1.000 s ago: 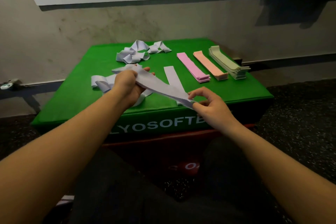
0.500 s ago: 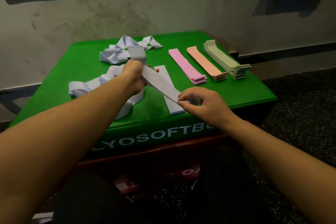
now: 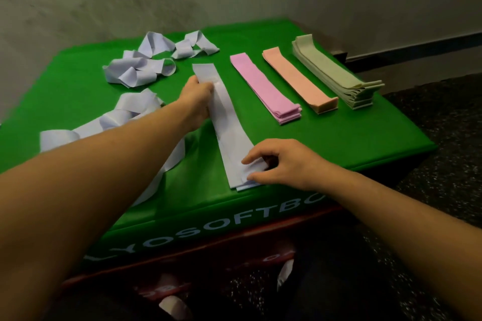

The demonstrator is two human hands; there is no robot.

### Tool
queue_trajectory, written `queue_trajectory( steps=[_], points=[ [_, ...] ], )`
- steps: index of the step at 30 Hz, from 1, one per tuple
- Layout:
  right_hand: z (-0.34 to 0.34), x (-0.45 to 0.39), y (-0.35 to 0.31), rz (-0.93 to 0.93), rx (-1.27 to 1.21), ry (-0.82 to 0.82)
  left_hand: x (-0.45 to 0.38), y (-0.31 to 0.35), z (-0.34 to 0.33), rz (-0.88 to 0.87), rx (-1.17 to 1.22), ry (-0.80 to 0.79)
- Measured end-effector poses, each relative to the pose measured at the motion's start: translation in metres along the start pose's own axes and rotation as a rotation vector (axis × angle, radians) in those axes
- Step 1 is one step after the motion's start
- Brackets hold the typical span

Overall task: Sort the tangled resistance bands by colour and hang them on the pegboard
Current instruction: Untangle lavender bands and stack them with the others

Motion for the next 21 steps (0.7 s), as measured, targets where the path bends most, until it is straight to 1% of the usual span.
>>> queue_trajectory(
  steps=[3,6,8,10,13,18,21],
  points=[
    [-0.001,0.001,0.002,0.096,0.085,-0.092,-0.014,-0.004,0.004,-0.077,-0.222,0.023],
    [0.000,0.000,0.001,0.128,0.096,-0.114,-0.022,-0.004,0.004,-0.120,-0.353,-0.008],
    [0.002,0.001,-0.003,0.162,0.055,-0.081,-0.027,-0.001,0.003,-0.159,-0.394,-0.008],
    [0.008,0.002,-0.009,0.202,0.030,-0.001,-0.029,0.003,0.006,-0.182,-0.399,0.022],
    [0.011,0.001,-0.020,0.289,0.140,0.077,-0.033,0.006,0.011,-0.197,-0.430,0.059],
    [-0.010,-0.005,-0.019,0.332,0.309,-0.010,-0.034,0.001,0.017,-0.239,-0.625,0.081],
    [-0.012,-0.004,-0.012,0.320,0.308,-0.050,-0.036,-0.003,0.021,-0.235,-0.733,0.080]
  ],
)
Point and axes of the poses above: each hand's wrist, its own x-axis away from the middle knuckle, its own z-axis out of the back of the hand, y = z × x, the point moved 6 cm from there along -x, towards the middle knuckle, and after that the axes turned 4 degrees about x, right-handed, at the moved point
